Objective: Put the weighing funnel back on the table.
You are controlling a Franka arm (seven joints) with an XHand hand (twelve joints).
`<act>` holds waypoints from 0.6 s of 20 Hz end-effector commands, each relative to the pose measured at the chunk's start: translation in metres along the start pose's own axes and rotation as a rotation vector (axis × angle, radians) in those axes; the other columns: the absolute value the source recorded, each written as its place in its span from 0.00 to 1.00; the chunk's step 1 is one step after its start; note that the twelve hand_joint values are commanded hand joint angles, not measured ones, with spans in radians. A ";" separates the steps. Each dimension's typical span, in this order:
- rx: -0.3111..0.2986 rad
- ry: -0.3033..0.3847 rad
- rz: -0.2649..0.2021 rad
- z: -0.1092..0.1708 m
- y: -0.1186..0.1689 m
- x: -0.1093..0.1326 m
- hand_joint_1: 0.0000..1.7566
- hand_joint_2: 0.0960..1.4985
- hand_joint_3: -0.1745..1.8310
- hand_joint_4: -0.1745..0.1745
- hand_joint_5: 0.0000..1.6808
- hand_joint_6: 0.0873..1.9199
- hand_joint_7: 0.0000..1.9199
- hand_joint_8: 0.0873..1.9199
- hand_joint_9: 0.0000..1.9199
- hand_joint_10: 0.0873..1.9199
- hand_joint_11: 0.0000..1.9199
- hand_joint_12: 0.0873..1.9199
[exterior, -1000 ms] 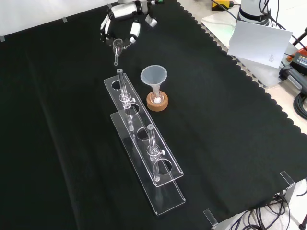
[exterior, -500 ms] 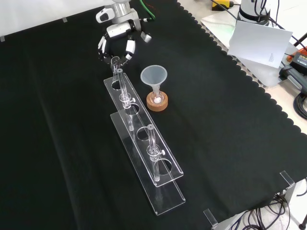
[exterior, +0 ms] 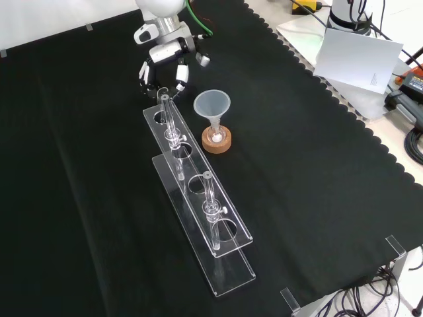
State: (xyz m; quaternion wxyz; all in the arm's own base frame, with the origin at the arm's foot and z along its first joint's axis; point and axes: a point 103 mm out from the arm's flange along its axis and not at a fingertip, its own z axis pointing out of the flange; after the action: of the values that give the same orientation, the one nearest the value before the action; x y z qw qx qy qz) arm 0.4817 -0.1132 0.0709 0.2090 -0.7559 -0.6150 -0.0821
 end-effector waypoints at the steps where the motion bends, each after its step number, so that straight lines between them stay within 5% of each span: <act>1: 0.006 0.018 -0.012 0.007 0.005 0.000 0.65 0.40 0.38 1.00 0.81 0.21 0.36 0.29 0.60 0.06 0.50 0.47; 12: 0.038 -0.031 -0.062 0.018 0.017 0.006 0.65 0.40 0.38 1.00 0.81 0.21 0.36 0.29 0.60 0.06 0.50 0.47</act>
State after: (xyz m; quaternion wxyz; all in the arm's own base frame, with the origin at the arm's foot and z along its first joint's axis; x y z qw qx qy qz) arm 0.4951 -0.1079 0.0571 0.2173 -0.7395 -0.6326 -0.0761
